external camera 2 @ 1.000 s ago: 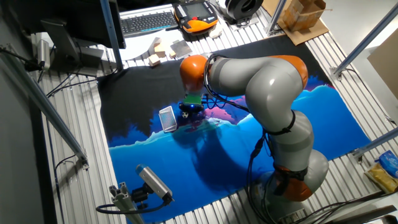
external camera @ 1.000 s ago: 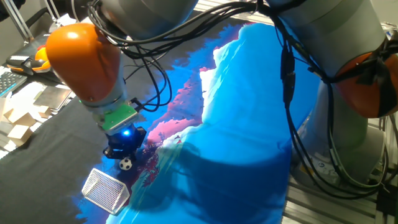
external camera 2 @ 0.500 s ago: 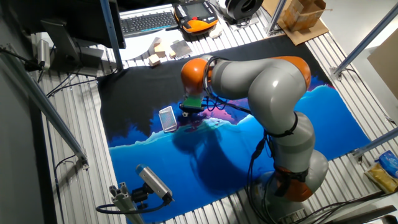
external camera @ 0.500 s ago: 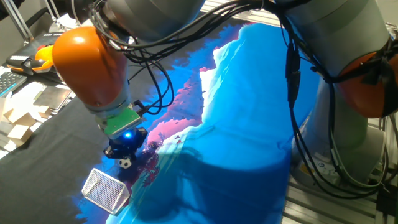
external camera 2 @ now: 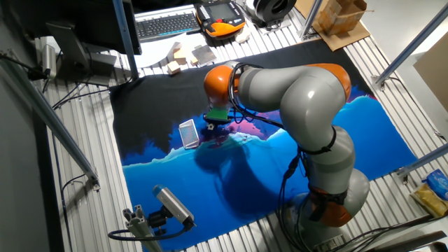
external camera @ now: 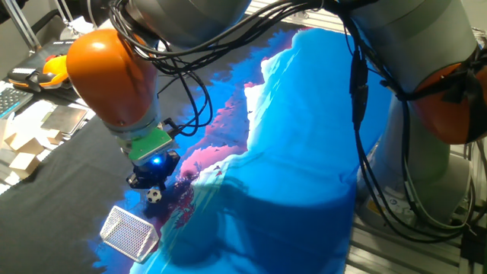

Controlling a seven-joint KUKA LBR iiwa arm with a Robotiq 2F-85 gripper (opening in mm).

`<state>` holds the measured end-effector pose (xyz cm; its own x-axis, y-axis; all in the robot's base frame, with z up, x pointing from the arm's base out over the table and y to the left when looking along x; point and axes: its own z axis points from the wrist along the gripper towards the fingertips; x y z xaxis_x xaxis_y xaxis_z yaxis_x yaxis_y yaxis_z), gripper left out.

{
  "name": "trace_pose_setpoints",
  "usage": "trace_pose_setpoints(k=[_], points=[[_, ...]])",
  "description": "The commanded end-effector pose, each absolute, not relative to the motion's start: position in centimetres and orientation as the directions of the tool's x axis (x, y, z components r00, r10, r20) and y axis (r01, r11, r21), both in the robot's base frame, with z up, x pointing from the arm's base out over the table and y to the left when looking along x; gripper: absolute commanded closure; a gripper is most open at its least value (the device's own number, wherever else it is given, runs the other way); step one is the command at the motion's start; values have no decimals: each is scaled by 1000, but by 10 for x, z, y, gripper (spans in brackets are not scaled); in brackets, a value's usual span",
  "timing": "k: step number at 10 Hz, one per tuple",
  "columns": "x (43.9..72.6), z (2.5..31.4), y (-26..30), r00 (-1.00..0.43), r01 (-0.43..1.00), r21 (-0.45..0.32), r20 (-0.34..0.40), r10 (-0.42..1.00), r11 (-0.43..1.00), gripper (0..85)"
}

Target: Push the soccer ball into the goal

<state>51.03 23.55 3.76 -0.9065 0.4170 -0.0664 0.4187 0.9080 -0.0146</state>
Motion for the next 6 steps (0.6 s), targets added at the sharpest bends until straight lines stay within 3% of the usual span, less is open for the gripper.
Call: trace_pose_setpoints(k=[1, 6], points=[[512, 37, 236, -906, 420, -16, -71, 418, 908, 850], [516, 35, 240, -901, 430, -10, -71, 429, 903, 850]])
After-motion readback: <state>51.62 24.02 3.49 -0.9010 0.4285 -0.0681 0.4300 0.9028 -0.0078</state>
